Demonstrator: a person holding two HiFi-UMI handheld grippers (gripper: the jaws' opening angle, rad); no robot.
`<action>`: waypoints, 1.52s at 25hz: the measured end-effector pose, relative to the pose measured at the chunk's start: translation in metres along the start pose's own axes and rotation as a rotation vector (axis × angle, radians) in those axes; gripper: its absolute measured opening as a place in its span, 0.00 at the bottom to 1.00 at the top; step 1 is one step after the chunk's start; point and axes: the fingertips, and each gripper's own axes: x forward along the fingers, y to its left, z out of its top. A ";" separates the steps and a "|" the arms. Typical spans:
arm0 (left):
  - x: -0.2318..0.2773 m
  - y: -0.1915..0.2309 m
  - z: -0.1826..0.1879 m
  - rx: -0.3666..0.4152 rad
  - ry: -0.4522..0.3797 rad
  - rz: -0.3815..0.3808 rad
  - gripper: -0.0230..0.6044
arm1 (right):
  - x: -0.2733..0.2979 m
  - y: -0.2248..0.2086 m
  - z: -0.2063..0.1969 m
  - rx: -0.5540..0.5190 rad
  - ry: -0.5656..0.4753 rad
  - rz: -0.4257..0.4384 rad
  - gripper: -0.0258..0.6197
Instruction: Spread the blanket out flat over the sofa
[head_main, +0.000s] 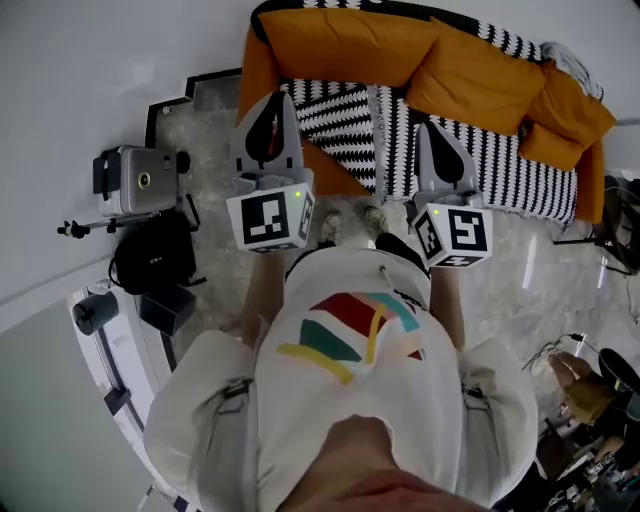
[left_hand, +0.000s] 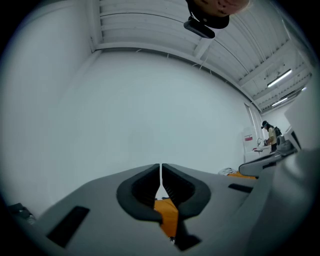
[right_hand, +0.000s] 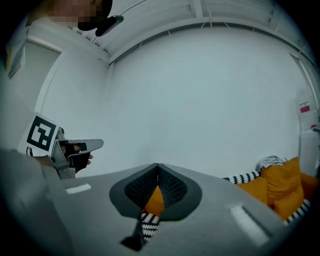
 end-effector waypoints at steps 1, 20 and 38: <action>0.003 -0.003 0.000 -0.002 -0.001 -0.001 0.07 | 0.004 -0.001 0.002 -0.009 -0.005 0.008 0.05; 0.054 -0.026 -0.020 0.014 0.006 -0.048 0.07 | 0.042 -0.023 0.021 -0.093 -0.097 0.055 0.05; 0.113 -0.050 -0.262 -0.020 0.058 -0.068 0.07 | 0.140 -0.060 -0.194 0.055 -0.074 0.227 0.05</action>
